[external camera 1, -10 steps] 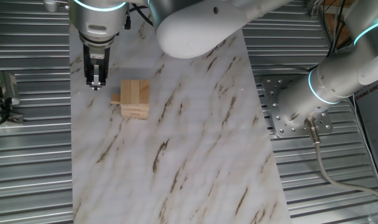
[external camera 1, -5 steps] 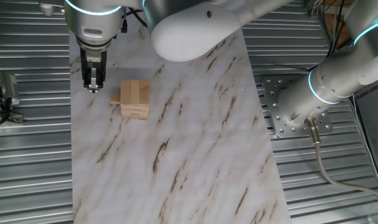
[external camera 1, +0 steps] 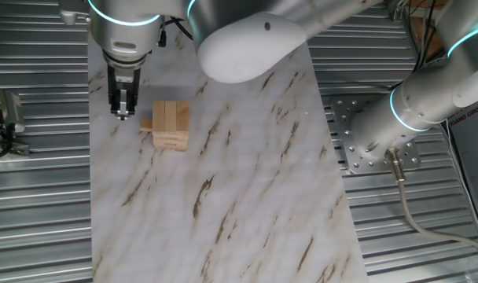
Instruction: Play Jenga
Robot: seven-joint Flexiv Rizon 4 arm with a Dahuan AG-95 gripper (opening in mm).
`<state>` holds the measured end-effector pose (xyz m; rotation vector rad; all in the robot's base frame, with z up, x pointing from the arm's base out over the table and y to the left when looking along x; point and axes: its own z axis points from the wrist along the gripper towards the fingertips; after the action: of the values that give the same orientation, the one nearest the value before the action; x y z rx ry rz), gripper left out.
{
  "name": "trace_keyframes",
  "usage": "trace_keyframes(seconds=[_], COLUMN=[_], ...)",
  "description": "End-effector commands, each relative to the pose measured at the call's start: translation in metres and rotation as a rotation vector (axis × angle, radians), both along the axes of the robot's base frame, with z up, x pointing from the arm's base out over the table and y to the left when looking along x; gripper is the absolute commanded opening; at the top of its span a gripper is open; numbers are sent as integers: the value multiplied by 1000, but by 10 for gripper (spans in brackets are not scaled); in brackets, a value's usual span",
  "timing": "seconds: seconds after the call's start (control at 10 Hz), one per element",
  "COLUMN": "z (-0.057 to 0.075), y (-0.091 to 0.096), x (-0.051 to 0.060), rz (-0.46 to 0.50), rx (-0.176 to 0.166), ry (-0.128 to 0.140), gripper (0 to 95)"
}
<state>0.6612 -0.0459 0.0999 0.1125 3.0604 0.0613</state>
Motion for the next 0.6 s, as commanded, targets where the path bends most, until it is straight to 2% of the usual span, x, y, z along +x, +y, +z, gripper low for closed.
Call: trace_keyframes(seconds=[0.1,0.6], z=[-3,-9], y=[1,3], x=[1,-2], rz=[-3,-10], rx=[1,1], ry=[-5,-8], gripper=[190,190])
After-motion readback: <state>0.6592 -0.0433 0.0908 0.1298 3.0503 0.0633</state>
